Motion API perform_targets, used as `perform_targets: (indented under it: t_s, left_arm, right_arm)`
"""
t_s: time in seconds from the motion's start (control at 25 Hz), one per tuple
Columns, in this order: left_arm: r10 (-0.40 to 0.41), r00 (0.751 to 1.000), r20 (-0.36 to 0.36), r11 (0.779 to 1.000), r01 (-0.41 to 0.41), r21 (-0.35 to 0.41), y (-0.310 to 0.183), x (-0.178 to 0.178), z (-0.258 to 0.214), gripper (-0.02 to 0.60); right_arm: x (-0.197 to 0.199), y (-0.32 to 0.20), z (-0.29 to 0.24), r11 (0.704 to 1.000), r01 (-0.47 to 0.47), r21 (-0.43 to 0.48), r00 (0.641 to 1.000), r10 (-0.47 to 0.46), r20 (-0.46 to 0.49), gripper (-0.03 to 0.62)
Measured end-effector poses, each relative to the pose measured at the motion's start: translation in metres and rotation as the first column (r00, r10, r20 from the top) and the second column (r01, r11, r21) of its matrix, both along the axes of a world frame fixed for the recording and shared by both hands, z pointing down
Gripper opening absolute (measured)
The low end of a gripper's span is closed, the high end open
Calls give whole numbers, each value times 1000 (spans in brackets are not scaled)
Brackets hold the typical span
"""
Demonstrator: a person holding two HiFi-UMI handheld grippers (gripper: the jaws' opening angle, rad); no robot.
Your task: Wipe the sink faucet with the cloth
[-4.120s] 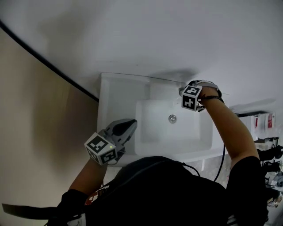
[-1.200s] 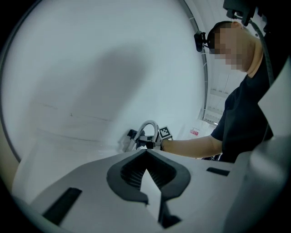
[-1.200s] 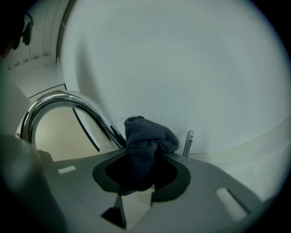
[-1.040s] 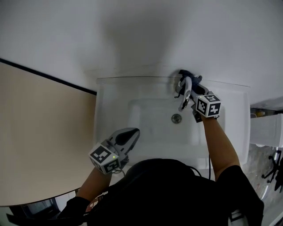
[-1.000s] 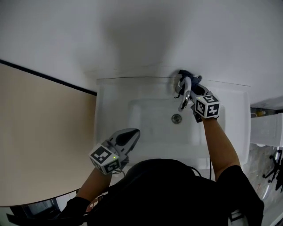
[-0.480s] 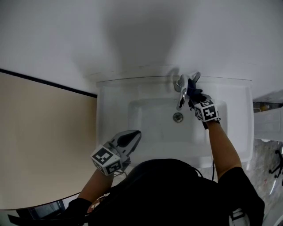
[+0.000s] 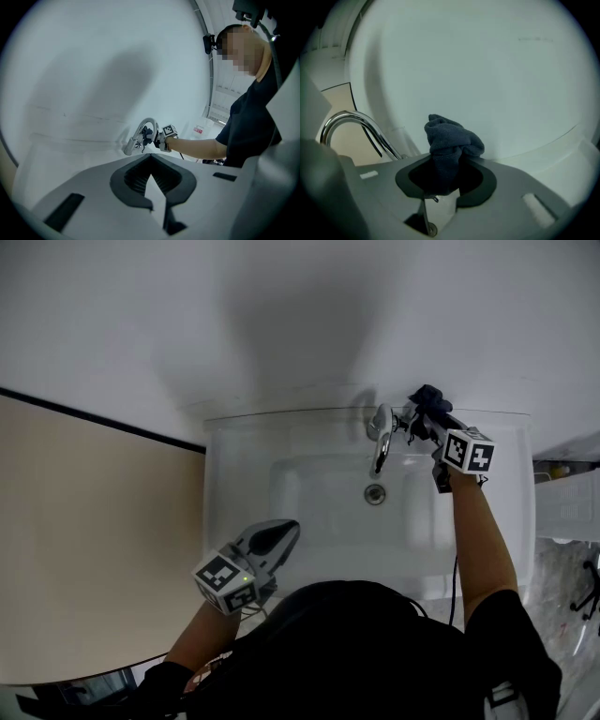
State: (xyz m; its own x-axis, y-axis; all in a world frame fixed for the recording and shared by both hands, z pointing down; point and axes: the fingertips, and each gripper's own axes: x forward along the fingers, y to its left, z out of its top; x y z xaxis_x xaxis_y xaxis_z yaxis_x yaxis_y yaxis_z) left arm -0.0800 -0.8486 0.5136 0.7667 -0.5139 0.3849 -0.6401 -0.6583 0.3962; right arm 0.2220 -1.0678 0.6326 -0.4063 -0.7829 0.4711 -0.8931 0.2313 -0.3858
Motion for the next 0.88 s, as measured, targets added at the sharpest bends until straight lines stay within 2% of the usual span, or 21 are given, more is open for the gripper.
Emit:
perform_targets:
  t_s: [0.12,0.2,0.28,0.44,0.52,0.56,0.6,0.64,0.68,0.76,0.8,0.84,0.88]
  left_arm:
    - [-2,1000,-4,1000,2,-14,1,-1,5,0]
    - [3,1000,-7,1000,-3,-18,3,0,8,0]
    - [11,1000,-4,1000,-11,-14,3,1,8,0]
    - [18,1000,-1,1000,-18,-22,4,6,8,0]
    - [23,1000,2,999,-23,-25,4,8,9,0]
    - [25,1000,3,999,-25,-25,4,8,9,0]
    - [24,1000,2,999,-24,-25,3,9,10,0]
    - [20,1000,-1,999,-20,-26,2,9,9,0]
    - [15,1000,-4,999,-15,-28,2,9,8,0]
    - [6,1000,-12,1000,-7,-24,2,7,5,0]
    - [4,1000,-16,1000,-4,-16,2,6,3,0]
    - [0,1000,-17,1000,-1,-11,2,3,3,0]
    - [-5,1000,-16,1000,5,-10,1,-1,4,0]
  right_arm:
    - [-12,-5,12,999,16,-37,991,-11,130,109]
    - [-20,0,24,997,46,-61,986,-35,166,109]
    - [-34,11,39,989,117,-91,988,-107,109,109]
    - [-49,23,49,975,204,-92,974,-212,-83,109]
    - [-58,27,43,959,276,-72,943,-284,-174,109]
    - [-65,31,39,941,333,-61,917,-339,-209,107]
    - [-72,36,35,921,386,-50,895,-387,-222,107]
    - [-74,37,30,913,406,-35,893,-404,-200,107]
    - [-69,36,25,927,375,-15,917,-373,-143,107]
    - [-36,28,15,981,196,16,981,-196,9,107]
    - [-18,25,12,994,109,22,993,-110,43,107]
    - [-6,22,10,998,64,30,998,-64,17,107]
    - [-2,20,9,997,67,45,995,-64,-71,107]
